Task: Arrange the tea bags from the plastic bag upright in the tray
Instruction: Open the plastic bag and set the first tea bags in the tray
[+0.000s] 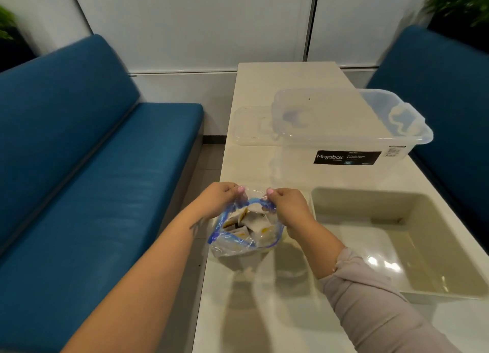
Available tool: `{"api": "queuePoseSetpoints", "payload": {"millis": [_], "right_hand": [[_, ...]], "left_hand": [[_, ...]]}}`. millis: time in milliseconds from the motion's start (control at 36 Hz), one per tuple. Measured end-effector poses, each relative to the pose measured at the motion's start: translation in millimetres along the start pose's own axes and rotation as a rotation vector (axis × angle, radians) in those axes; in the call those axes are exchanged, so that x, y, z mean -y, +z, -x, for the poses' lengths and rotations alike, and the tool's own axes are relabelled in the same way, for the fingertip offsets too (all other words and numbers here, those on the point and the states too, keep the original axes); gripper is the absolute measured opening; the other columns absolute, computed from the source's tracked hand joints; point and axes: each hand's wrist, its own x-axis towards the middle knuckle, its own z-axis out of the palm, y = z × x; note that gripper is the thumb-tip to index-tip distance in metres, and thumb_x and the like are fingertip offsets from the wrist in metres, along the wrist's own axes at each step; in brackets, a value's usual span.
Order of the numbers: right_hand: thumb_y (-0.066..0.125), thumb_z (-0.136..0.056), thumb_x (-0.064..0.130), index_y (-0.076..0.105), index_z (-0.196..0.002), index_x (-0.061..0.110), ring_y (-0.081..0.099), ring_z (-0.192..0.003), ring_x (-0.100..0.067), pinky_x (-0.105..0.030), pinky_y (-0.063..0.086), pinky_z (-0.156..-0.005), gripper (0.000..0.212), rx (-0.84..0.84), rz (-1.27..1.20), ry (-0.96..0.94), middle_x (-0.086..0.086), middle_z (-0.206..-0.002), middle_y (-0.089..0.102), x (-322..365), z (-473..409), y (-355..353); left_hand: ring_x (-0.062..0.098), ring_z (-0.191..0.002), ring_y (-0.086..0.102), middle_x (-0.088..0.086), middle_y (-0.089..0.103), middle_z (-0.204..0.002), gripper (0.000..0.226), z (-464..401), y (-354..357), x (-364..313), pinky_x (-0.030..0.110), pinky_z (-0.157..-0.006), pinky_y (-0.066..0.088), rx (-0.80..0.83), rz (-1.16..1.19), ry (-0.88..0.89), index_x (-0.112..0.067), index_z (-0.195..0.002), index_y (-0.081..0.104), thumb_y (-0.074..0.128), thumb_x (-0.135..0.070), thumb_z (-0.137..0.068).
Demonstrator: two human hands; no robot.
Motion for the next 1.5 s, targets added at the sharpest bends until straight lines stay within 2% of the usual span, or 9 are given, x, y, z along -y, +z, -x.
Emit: {"api": "queuePoseSetpoints", "payload": {"millis": [278,389,528,667,889,1028,1139,1361,1500], "right_hand": [[0.063,-0.091,0.013,0.054,-0.069,0.008,0.054,-0.042,-0.005,-0.016,0.043,-0.045,0.024,0.119,-0.286,0.119,-0.007,-0.061,0.060,-1,-3,0],[0.071,-0.083,0.027,0.052,-0.076,0.012,0.052,-0.065,-0.014,-0.025,0.042,-0.058,0.025,-0.027,-0.097,0.049,-0.001,-0.074,0.056,-4,0,0],[0.065,-0.081,0.022,0.060,-0.079,0.004,0.057,-0.074,-0.026,-0.028,0.040,-0.062,0.019,-0.097,0.182,-0.031,-0.007,-0.074,0.061,0,7,-6],[0.054,-0.083,0.019,0.063,-0.071,0.006,0.062,-0.075,-0.032,-0.036,0.050,-0.066,0.020,-0.081,0.347,-0.032,-0.018,-0.078,0.067,1,9,-5],[0.056,-0.085,0.020,0.056,-0.063,0.008,0.050,-0.061,-0.024,-0.028,0.040,-0.058,0.026,-0.075,0.369,0.017,-0.010,-0.064,0.054,-4,6,0],[0.055,-0.089,0.012,0.063,-0.072,0.005,0.058,-0.064,-0.028,-0.045,0.056,-0.072,0.020,-0.099,0.029,0.123,-0.013,-0.075,0.062,-9,3,3],[0.043,-0.098,0.005,0.053,-0.070,0.006,0.047,-0.053,-0.020,-0.031,0.049,-0.054,0.030,-0.022,-0.385,0.249,-0.012,-0.068,0.056,-10,7,5],[0.032,-0.093,-0.004,0.057,-0.070,-0.002,0.049,-0.033,-0.016,-0.020,0.045,-0.035,0.034,0.152,-0.898,0.593,-0.008,-0.052,0.052,-16,17,15],[0.050,-0.091,0.018,0.060,-0.087,0.006,0.060,-0.064,-0.024,-0.031,0.052,-0.064,0.016,0.157,-0.749,0.485,-0.014,-0.079,0.064,-19,21,19]], "left_hand": [[0.021,-0.069,0.066,0.012,0.069,-0.086,0.030,15,10,34,0.034,-0.064,0.058,0.090,0.865,-0.316,-0.008,-0.113,0.064,0.050,-0.029,-0.097],[0.017,-0.065,0.064,0.012,0.067,-0.095,0.041,19,18,44,0.030,-0.063,0.058,0.016,1.095,-0.295,-0.012,-0.123,0.059,0.054,-0.033,-0.089],[0.026,-0.094,0.065,0.013,0.066,-0.111,0.048,21,31,54,0.044,-0.082,0.056,-0.029,1.304,-0.284,-0.013,-0.127,0.057,0.052,-0.040,-0.088],[0.015,-0.072,0.069,0.013,0.067,-0.102,0.046,22,36,58,0.030,-0.077,0.055,-0.083,1.583,-0.295,-0.010,-0.125,0.057,0.055,-0.032,-0.085],[0.025,-0.081,0.069,0.020,0.065,-0.108,0.027,30,35,59,0.028,-0.063,0.058,-0.072,1.649,-0.349,-0.009,-0.118,0.062,0.046,-0.018,-0.099],[0.014,-0.068,0.066,0.013,0.069,-0.086,0.029,29,31,68,0.024,-0.071,0.057,-0.102,1.671,-0.433,-0.007,-0.122,0.058,0.048,-0.017,-0.097],[0.014,-0.045,0.063,0.011,0.065,-0.059,0.025,34,29,56,0.023,-0.041,0.053,-0.091,1.711,-0.460,0.002,-0.090,0.063,0.044,-0.014,-0.096],[0.028,-0.058,0.067,0.013,0.062,-0.061,0.047,35,36,60,0.047,-0.050,0.057,-0.066,1.580,-0.479,-0.006,-0.047,0.059,0.040,-0.016,-0.088],[0.022,-0.049,0.063,0.010,0.058,-0.054,0.042,41,34,59,0.035,-0.046,0.056,-0.088,1.455,-0.517,-0.005,-0.054,0.061,0.042,-0.012,-0.091]]}}
